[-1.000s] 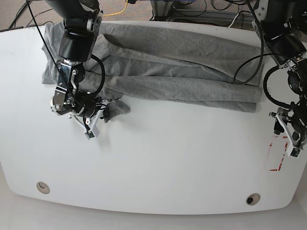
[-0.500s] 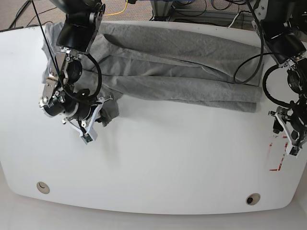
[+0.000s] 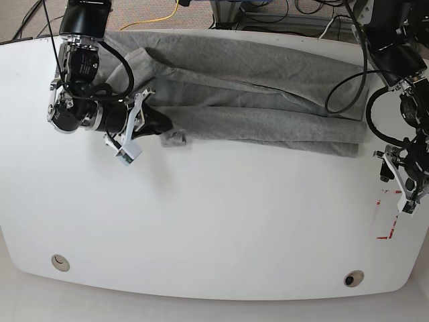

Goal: Layout the t-shirt on the table in an organized manner, then fold the t-shirt properly
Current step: 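Grasp the sleeve near the right gripper and fold it over the shirt, then press both grippers onto the folded shirt's ends, tucking the fabric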

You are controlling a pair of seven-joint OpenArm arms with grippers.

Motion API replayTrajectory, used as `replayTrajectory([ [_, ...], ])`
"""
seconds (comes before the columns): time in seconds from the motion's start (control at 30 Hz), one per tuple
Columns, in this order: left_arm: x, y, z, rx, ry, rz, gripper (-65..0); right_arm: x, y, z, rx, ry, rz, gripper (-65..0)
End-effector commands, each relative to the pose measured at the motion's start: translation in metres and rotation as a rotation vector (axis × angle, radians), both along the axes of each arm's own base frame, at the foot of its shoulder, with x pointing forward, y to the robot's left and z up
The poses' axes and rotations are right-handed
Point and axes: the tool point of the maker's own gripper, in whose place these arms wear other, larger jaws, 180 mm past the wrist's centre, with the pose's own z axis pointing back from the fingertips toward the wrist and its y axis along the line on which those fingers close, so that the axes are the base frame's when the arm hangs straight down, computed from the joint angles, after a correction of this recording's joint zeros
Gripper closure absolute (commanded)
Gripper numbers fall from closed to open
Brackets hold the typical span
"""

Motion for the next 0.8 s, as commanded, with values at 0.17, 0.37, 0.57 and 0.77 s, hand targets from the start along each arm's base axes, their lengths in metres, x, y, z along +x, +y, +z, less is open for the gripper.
replayTrajectory([
  [0.17,0.006,0.002,0.013,0.013,-0.041,-0.006,-37.2,-0.028,0.013,0.007,0.082,0.036,0.105,0.0],
  [0.37,0.002,0.002,0.008,0.013,-0.028,-0.006,-37.2,-0.048,0.022,0.002,0.107,0.091,0.168,0.0],
  [0.57,0.002,0.002,0.008,0.013,-0.028,-0.006,-37.2,-0.066,0.031,0.002,0.154,0.139,0.226,0.0],
  [0.77,0.002,0.003,0.009,0.017,-0.029,-0.006,-37.2,-0.083,0.039,-0.004,0.168,0.187,0.260,-6.7],
])
